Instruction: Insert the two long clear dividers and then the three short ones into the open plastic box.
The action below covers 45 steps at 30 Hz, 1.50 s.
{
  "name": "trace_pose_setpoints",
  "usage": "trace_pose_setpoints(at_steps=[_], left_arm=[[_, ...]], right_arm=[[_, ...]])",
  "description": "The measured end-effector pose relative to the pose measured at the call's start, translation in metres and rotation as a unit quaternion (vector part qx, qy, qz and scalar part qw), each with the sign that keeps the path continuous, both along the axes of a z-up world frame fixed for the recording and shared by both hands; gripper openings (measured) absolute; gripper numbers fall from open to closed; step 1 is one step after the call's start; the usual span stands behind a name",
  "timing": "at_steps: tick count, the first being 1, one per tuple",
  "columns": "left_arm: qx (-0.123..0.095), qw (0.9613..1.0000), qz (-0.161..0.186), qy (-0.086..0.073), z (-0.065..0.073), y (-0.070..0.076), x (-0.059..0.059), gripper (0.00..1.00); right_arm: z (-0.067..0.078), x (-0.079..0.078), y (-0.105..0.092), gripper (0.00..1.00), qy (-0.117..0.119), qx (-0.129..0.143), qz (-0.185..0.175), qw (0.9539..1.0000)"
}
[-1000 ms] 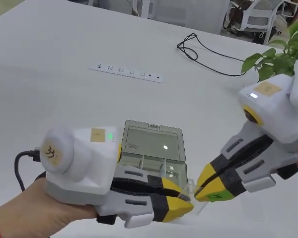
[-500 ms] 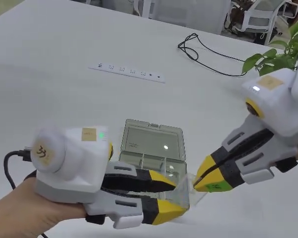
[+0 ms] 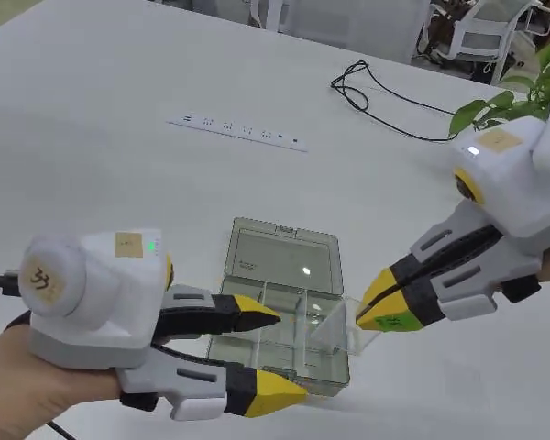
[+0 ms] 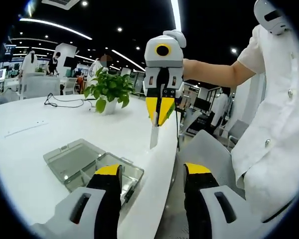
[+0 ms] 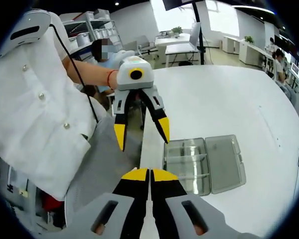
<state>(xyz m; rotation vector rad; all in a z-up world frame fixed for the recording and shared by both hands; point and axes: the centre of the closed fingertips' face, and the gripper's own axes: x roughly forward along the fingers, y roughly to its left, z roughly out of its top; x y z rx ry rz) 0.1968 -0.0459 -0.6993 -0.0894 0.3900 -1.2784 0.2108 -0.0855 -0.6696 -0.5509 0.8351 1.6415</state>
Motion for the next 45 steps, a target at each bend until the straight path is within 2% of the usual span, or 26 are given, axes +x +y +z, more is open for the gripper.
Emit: trace_pose_setpoints(at_steps=[13, 20, 24, 26, 33, 37, 41, 45], left_arm=[[0.023, 0.9988, 0.04, -0.018, -0.01, 0.028, 0.011, 0.73], [0.035, 0.9981, 0.046, -0.019, -0.017, 0.037, 0.012, 0.86], [0.044, 0.9976, 0.049, -0.021, -0.022, 0.04, 0.012, 0.98], [0.047, 0.9976, 0.048, -0.016, -0.025, 0.042, 0.011, 1.0], [0.06, 0.9972, 0.042, -0.016, -0.033, 0.045, 0.008, 1.0], [0.057, 0.9972, 0.046, -0.013, -0.033, 0.046, 0.009, 1.0], [0.058, 0.9971, 0.048, -0.011, -0.035, 0.047, 0.01, 1.0], [0.057, 0.9972, 0.049, -0.01, -0.035, 0.046, 0.01, 1.0]], right_arm=[[-0.013, 0.026, 0.008, 0.02, -0.024, -0.006, -0.021, 0.9995], [-0.022, 0.037, 0.014, 0.02, -0.036, -0.01, -0.027, 0.9989], [-0.029, 0.046, 0.018, 0.02, -0.039, -0.009, -0.03, 0.9987], [-0.032, 0.048, 0.02, 0.02, -0.04, -0.01, -0.033, 0.9986], [-0.049, 0.059, 0.027, 0.02, -0.045, -0.007, -0.044, 0.998], [-0.066, 0.061, 0.027, 0.02, -0.043, -0.011, -0.046, 0.9979], [-0.077, 0.063, 0.027, 0.02, -0.042, -0.011, -0.052, 0.9977], [-0.082, 0.065, 0.028, 0.02, -0.042, -0.004, -0.058, 0.9974]])
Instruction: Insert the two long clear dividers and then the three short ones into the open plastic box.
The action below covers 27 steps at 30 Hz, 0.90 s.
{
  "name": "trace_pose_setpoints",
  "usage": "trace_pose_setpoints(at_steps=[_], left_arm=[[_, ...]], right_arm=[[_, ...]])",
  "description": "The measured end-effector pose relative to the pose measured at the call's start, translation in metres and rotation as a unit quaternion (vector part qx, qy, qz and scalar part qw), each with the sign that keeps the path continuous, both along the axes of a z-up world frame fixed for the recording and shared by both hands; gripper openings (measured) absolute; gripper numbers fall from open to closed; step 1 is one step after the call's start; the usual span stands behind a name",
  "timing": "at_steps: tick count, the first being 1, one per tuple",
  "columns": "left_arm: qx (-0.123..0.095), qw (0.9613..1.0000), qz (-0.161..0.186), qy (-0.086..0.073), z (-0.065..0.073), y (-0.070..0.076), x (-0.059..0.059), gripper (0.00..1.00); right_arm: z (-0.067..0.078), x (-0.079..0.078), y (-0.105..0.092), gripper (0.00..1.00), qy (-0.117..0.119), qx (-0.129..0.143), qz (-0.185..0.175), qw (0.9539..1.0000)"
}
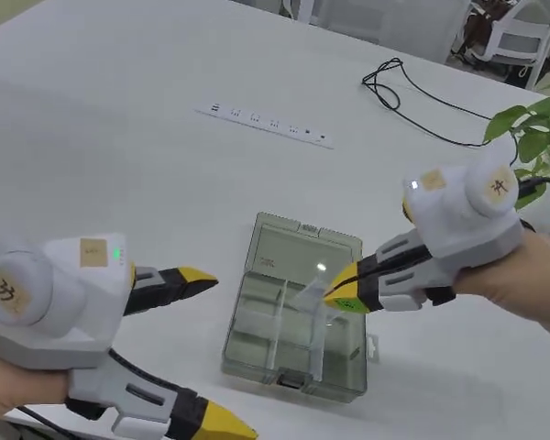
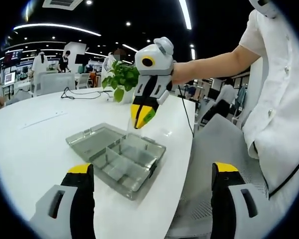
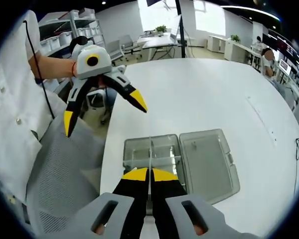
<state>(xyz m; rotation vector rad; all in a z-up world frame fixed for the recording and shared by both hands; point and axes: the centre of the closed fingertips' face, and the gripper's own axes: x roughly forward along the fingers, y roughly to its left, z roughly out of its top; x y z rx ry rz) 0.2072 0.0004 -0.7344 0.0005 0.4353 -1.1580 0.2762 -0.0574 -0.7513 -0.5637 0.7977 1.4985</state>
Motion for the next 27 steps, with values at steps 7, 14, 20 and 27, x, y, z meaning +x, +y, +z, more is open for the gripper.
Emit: trace_pose_setpoints(at_steps=[7, 14, 20, 27], left_arm=[[-0.004, 1.0, 0.003, 0.004, 0.0, -0.001, 0.002, 1.0], [-0.007, 1.0, 0.003, 0.007, -0.001, -0.003, 0.002, 1.0], [-0.008, 0.9999, 0.002, 0.009, -0.001, -0.003, 0.001, 1.0], [-0.01, 0.9999, 0.004, 0.01, -0.001, -0.003, 0.001, 1.0]], right_arm=[[-0.007, 0.0, -0.001, 0.02, 0.004, -0.002, -0.003, 1.0], [-0.011, -0.001, -0.002, 0.02, 0.002, -0.003, 0.001, 1.0], [-0.013, -0.001, -0.002, 0.02, -0.005, -0.003, 0.007, 1.0], [-0.013, -0.003, 0.0, 0.02, -0.015, -0.002, 0.014, 0.9998]])
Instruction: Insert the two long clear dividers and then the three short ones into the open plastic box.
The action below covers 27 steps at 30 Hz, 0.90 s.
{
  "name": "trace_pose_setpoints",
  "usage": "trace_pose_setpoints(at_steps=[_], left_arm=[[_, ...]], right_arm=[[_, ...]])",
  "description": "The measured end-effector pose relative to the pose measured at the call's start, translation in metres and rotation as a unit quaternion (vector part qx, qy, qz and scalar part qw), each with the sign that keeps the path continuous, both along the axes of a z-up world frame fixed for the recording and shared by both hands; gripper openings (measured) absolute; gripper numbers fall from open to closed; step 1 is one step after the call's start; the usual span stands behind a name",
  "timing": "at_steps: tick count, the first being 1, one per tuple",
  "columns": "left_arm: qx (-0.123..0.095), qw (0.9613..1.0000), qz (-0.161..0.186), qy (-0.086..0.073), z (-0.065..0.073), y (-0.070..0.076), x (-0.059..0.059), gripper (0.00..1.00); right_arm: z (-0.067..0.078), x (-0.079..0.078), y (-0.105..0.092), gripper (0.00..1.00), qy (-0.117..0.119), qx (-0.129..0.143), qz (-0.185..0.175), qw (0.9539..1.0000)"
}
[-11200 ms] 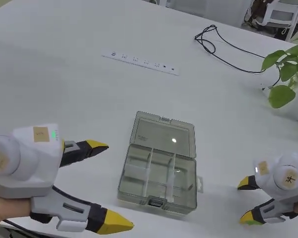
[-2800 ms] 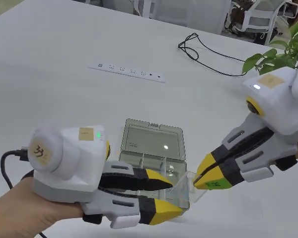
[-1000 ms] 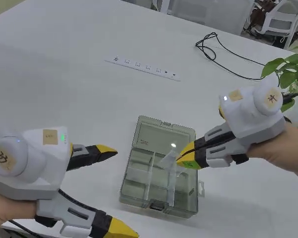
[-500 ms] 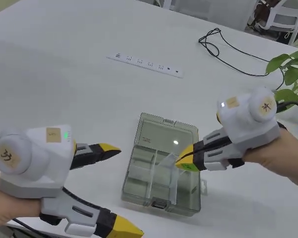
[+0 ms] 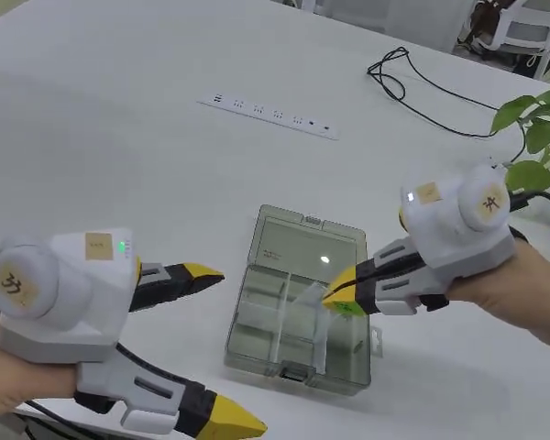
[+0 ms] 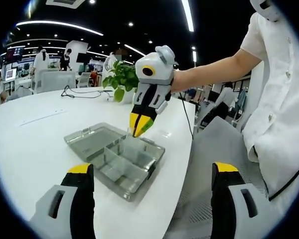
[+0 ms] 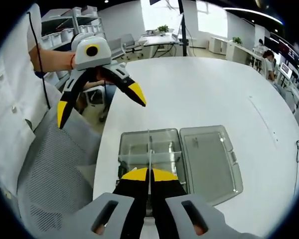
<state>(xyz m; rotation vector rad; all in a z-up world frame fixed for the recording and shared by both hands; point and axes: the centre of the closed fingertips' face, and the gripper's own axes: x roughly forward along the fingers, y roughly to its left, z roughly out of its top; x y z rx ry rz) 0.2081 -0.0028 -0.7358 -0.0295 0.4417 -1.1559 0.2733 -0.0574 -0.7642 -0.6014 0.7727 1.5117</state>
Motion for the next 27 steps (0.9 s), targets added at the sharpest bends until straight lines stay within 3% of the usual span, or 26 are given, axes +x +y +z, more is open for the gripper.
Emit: trace_pose_setpoints(at_steps=[4, 17, 27], left_arm=[[-0.001, 1.0, 0.0, 0.0, 0.0, 0.0, 0.0, 1.0], [-0.001, 1.0, 0.002, 0.0, 0.001, 0.001, 0.0, 1.0], [0.001, 1.0, -0.001, 0.002, -0.001, 0.002, 0.001, 1.0]], right_arm=[[-0.002, -0.003, 0.004, 0.02, -0.013, -0.009, 0.016, 0.9998], [-0.009, -0.003, 0.009, 0.02, -0.017, -0.02, 0.025, 0.9994], [-0.028, -0.004, 0.012, 0.02, -0.016, -0.049, 0.038, 0.998]])
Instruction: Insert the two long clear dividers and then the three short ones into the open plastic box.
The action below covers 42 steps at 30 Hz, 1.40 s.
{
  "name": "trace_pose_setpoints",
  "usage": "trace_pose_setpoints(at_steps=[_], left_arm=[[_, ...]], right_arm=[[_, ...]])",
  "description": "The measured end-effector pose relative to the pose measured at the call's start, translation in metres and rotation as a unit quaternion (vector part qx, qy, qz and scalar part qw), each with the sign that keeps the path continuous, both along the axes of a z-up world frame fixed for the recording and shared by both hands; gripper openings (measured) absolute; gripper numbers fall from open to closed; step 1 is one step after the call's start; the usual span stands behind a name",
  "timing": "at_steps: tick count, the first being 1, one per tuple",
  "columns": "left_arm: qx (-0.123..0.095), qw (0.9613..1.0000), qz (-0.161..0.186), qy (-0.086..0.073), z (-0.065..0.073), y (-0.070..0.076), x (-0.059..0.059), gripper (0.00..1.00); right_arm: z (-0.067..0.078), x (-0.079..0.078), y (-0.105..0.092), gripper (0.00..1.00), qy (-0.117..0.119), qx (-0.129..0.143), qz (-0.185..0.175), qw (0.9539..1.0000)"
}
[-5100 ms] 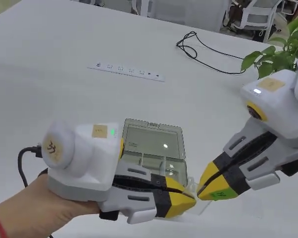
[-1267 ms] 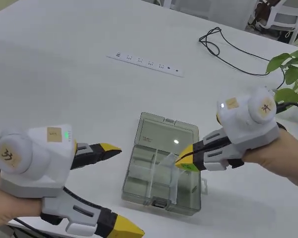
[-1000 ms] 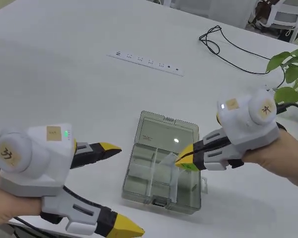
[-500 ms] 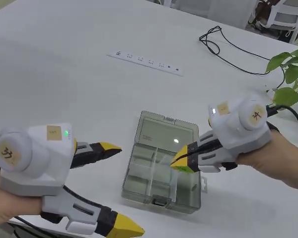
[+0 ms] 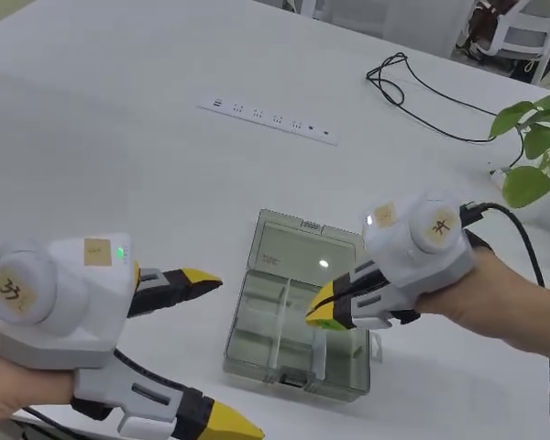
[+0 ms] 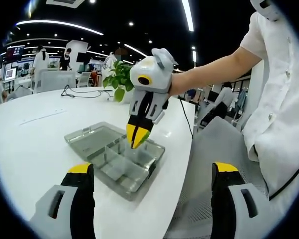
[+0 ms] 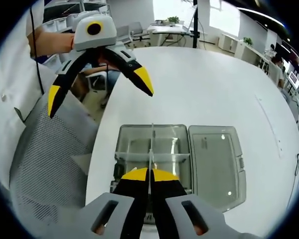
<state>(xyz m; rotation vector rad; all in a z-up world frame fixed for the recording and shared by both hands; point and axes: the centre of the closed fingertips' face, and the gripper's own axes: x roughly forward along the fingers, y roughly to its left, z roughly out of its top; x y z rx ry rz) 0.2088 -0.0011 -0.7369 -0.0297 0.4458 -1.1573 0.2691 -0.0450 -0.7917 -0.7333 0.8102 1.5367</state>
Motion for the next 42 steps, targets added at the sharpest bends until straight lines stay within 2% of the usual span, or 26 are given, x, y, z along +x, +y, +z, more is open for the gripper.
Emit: trace_pose_setpoints(at_steps=[11, 20, 39, 42], left_arm=[[0.003, 1.0, -0.001, 0.003, -0.004, 0.001, 0.001, 1.0], [0.004, 1.0, 0.003, 0.006, -0.007, 0.003, 0.002, 1.0], [0.002, 1.0, 0.008, 0.004, -0.004, 0.003, 0.003, 1.0], [0.003, 1.0, 0.009, 0.003, -0.003, 0.003, 0.003, 1.0]], right_arm=[[-0.019, -0.001, -0.001, 0.02, -0.004, -0.031, 0.008, 0.9995], [-0.028, -0.002, -0.002, 0.03, -0.016, -0.048, 0.02, 0.9985], [-0.028, -0.002, -0.002, 0.03, -0.023, -0.05, 0.018, 0.9983], [-0.026, -0.001, -0.002, 0.06, -0.023, -0.047, 0.011, 0.9986]])
